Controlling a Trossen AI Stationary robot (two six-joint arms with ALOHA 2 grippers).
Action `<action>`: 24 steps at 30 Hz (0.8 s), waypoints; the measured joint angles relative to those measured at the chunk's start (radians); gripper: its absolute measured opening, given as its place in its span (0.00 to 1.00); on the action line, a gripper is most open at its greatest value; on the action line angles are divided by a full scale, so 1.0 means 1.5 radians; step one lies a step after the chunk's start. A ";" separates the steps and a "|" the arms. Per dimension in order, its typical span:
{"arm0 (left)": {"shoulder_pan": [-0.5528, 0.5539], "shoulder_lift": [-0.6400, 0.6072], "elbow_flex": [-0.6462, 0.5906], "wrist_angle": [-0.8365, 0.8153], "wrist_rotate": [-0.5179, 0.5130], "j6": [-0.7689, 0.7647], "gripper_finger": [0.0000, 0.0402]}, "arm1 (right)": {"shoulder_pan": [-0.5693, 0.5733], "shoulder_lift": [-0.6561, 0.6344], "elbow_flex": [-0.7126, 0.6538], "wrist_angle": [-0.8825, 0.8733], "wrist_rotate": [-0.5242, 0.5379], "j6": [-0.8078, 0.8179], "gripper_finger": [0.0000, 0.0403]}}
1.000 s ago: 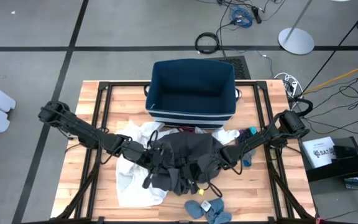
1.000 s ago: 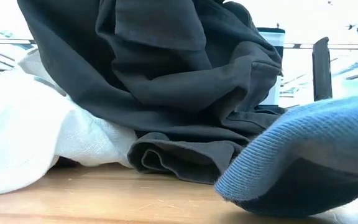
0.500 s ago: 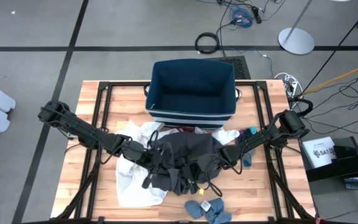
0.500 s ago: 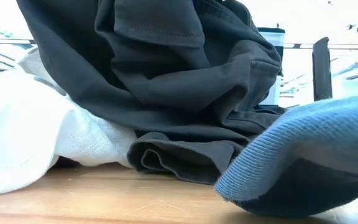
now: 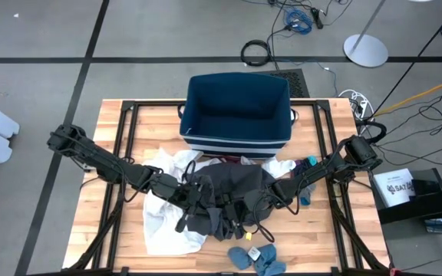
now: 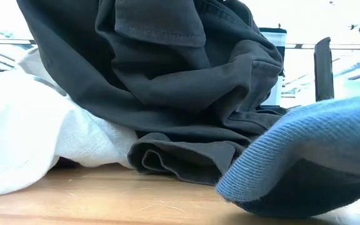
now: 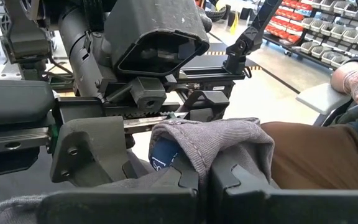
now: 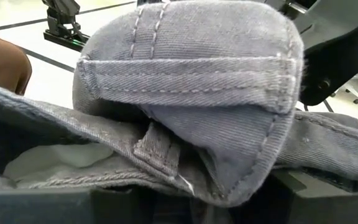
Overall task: Sort clothes
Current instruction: Put the black shorts into the blue laundry organizer
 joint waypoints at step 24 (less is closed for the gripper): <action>0.030 0.000 0.027 0.032 0.053 0.083 0.00 | 0.001 -0.001 0.001 0.007 0.000 -0.042 0.45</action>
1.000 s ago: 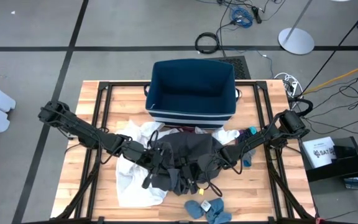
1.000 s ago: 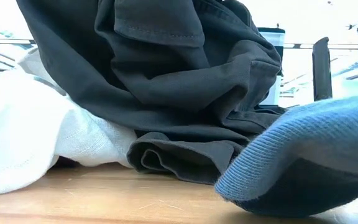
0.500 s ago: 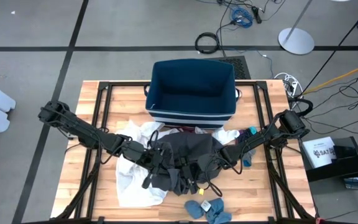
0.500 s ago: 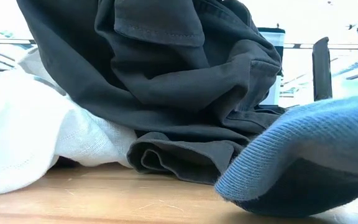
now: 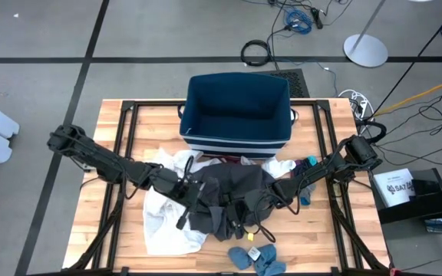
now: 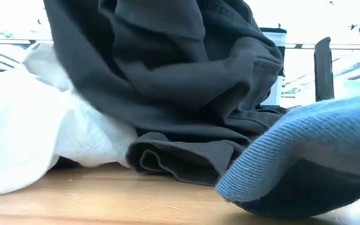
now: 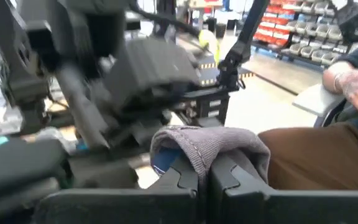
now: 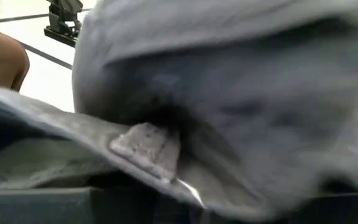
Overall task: Sort clothes
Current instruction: Put the black shorts into the blue laundry organizer
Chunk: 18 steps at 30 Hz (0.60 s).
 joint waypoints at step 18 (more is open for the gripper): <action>0.043 0.000 0.012 -0.008 0.085 -0.037 0.00 | 0.000 0.000 0.000 0.032 0.020 -0.063 0.45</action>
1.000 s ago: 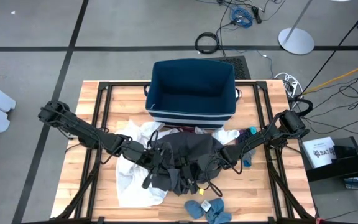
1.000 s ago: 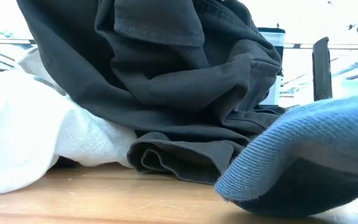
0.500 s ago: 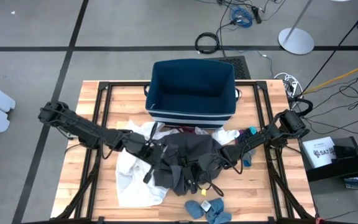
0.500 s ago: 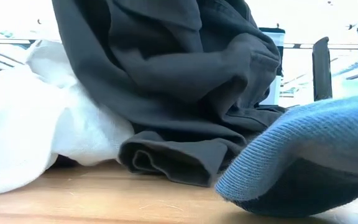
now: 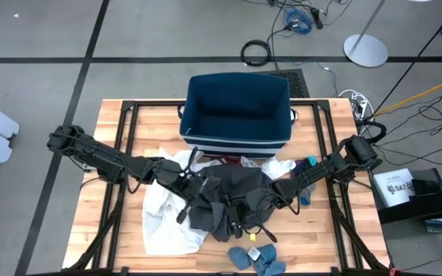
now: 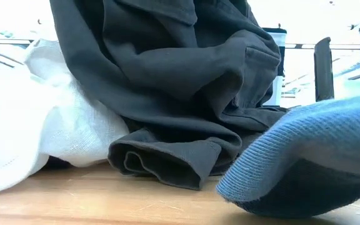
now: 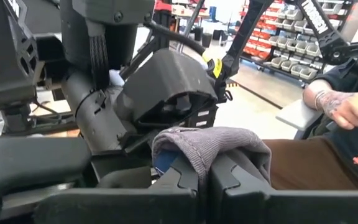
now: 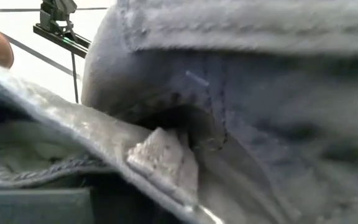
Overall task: Sort clothes
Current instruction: Put the black shorts into the blue laundry organizer
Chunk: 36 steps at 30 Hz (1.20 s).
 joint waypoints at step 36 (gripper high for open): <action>0.021 0.004 0.001 -0.045 0.016 -0.175 0.00 | 0.000 0.001 -0.001 -0.008 -0.015 -0.013 0.45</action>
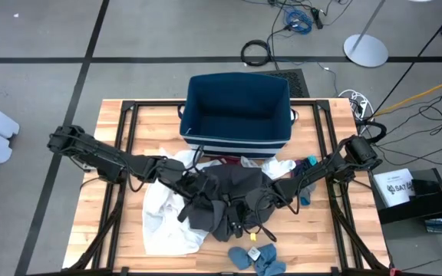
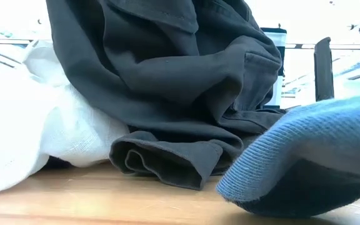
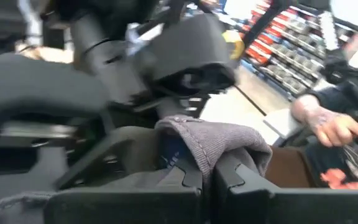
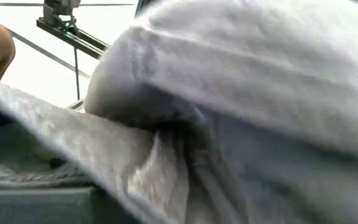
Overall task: Sort clothes
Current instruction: Put the black shorts into the blue laundry organizer
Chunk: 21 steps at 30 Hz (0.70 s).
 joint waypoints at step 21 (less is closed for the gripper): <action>0.003 -0.027 0.000 -0.214 -0.084 0.291 0.00 | 0.008 -0.012 0.069 -0.180 -0.031 0.125 0.45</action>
